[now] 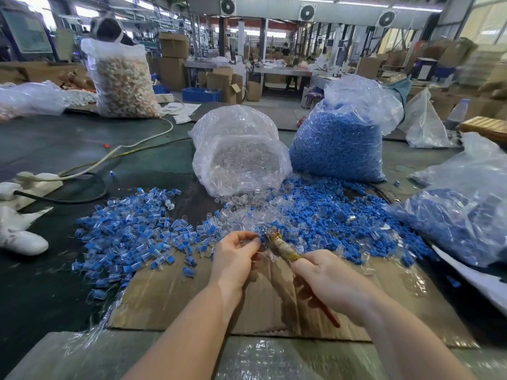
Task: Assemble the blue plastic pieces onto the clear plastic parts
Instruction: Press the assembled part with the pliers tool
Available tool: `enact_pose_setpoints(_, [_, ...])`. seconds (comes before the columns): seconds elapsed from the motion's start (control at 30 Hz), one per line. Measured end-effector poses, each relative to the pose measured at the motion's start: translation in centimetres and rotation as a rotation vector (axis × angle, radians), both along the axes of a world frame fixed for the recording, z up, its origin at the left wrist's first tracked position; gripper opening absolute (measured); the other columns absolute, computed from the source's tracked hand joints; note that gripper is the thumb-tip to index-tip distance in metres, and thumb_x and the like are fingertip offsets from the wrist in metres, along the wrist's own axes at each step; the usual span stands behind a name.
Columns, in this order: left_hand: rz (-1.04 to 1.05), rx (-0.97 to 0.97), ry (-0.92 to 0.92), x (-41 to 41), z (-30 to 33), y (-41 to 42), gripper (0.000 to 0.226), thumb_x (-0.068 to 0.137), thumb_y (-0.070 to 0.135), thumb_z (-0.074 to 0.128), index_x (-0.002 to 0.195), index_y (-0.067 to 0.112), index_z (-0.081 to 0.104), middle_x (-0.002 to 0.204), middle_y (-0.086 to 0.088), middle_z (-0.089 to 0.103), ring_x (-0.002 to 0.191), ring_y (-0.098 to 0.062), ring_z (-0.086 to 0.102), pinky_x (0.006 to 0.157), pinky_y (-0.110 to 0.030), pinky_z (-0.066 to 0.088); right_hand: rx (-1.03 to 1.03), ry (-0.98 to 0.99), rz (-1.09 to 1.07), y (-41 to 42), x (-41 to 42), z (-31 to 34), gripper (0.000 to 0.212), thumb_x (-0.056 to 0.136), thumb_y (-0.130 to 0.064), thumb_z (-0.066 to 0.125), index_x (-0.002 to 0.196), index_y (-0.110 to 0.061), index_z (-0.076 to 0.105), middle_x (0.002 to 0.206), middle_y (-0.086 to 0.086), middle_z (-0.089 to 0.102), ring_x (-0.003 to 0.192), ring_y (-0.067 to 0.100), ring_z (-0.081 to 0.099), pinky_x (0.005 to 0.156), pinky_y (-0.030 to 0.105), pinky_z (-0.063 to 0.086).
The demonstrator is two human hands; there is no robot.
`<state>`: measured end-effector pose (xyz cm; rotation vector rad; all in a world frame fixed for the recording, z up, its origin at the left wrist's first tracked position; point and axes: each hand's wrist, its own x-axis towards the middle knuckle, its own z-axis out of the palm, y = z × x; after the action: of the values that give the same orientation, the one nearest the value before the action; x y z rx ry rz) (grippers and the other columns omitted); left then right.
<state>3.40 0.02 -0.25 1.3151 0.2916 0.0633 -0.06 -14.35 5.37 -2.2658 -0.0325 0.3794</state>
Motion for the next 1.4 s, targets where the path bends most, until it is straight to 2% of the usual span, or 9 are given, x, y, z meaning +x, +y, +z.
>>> enact_pose_setpoints(0.07, [0.012, 0.016, 0.007, 0.0, 0.0, 0.1, 0.009, 0.087, 0.003, 0.059, 0.086, 0.012, 0.061, 0.056, 0.002, 0.062, 0.041, -0.003, 0.053, 0.037, -0.019, 0.036, 0.043, 0.057, -0.014, 0.3, -0.2, 0.1, 0.021, 0.092, -0.025, 0.044, 0.077, -0.011, 0.051, 0.075, 0.007, 0.054, 0.071, 0.025, 0.055, 0.069, 0.043, 0.048])
enact_pose_setpoints(0.2, [0.032, 0.006, 0.026, -0.1, 0.1, 0.4, 0.008, 0.088, 0.001, 0.057, 0.088, 0.008, 0.061, 0.053, 0.001, 0.06, 0.038, -0.004, 0.051, 0.034, -0.016, 0.033, 0.003, 0.115, -0.021, 0.1, -0.5, 0.3, 0.026, 0.092, -0.029, 0.043, 0.094, -0.006, 0.055, 0.076, 0.001, 0.048, 0.068, 0.015, 0.045, 0.059, 0.029, 0.033])
enact_pose_setpoints(0.3, [0.052, 0.04, 0.03, 0.0, 0.1, 0.5, 0.009, 0.088, 0.0, 0.057, 0.088, 0.007, 0.062, 0.062, -0.003, 0.062, 0.041, -0.003, 0.056, 0.035, -0.015, 0.039, 0.021, 0.171, 0.007, -0.1, -0.5, 0.3, 0.022, 0.09, -0.027, 0.046, 0.097, -0.008, 0.054, 0.081, 0.002, 0.053, 0.067, 0.015, 0.051, 0.06, 0.027, 0.04])
enact_pose_setpoints(0.57, [0.038, 0.109, 0.04, 0.3, -0.2, 0.7, 0.009, 0.088, 0.002, 0.057, 0.087, 0.01, 0.062, 0.071, -0.005, 0.063, 0.052, -0.005, 0.057, 0.041, -0.014, 0.042, 0.068, 0.218, 0.082, -0.6, -0.4, -0.3, 0.018, 0.08, -0.009, 0.047, 0.097, -0.007, 0.05, 0.089, 0.012, 0.055, 0.075, 0.022, 0.054, 0.067, 0.035, 0.04])
enact_pose_setpoints(0.67, [0.031, 0.114, 0.045, 0.3, -0.1, 0.7, 0.009, 0.088, 0.002, 0.057, 0.087, 0.01, 0.062, 0.07, -0.005, 0.062, 0.054, -0.008, 0.056, 0.042, -0.016, 0.042, 0.085, 0.224, 0.089, -0.5, -0.5, -0.2, 0.013, 0.079, -0.008, 0.046, 0.091, -0.01, 0.049, 0.089, 0.012, 0.053, 0.077, 0.023, 0.053, 0.068, 0.036, 0.04])
enact_pose_setpoints(0.8, [0.025, 0.105, 0.038, 0.2, 0.3, 0.7, 0.009, 0.088, 0.001, 0.057, 0.087, 0.009, 0.061, 0.069, -0.005, 0.061, 0.052, -0.006, 0.055, 0.047, -0.017, 0.045, 0.097, 0.223, 0.093, -0.7, -0.4, -0.1, 0.024, 0.076, -0.008, 0.046, 0.099, -0.003, 0.051, 0.091, 0.015, 0.055, 0.081, 0.027, 0.053, 0.069, 0.04, 0.038])
enact_pose_setpoints(1.07, [0.02, 0.163, 0.046, 0.1, 0.9, 0.5, 0.008, 0.089, 0.004, 0.057, 0.089, 0.01, 0.061, 0.077, -0.006, 0.063, 0.057, -0.008, 0.055, 0.051, -0.017, 0.043, 0.06, 0.216, 0.133, -0.8, -0.6, 0.5, 0.026, 0.078, -0.007, 0.045, 0.101, -0.011, 0.054, 0.088, 0.012, 0.058, 0.077, 0.024, 0.047, 0.064, 0.036, 0.032])
enact_pose_setpoints(1.23, [0.004, 0.17, 0.033, -0.2, 1.2, 0.4, 0.008, 0.089, 0.004, 0.057, 0.088, 0.011, 0.061, 0.077, -0.005, 0.062, 0.059, -0.008, 0.054, 0.052, -0.017, 0.045, 0.009, 0.11, 0.155, -0.4, -1.0, 0.5, 0.012, 0.083, -0.004, 0.041, 0.083, -0.012, 0.05, 0.079, 0.007, 0.054, 0.065, 0.018, 0.048, 0.059, 0.032, 0.038])
enact_pose_setpoints(1.4, [0.014, 0.174, 0.006, -0.3, 1.6, 0.2, 0.009, 0.089, 0.005, 0.056, 0.087, 0.012, 0.06, 0.076, -0.004, 0.061, 0.058, -0.007, 0.053, 0.047, -0.013, 0.044, -0.045, -0.011, 0.168, -0.1, -1.1, 0.3, 0.022, 0.09, -0.007, 0.043, 0.075, -0.023, 0.042, 0.077, -0.005, 0.048, 0.059, 0.008, 0.046, 0.052, 0.018, 0.036])
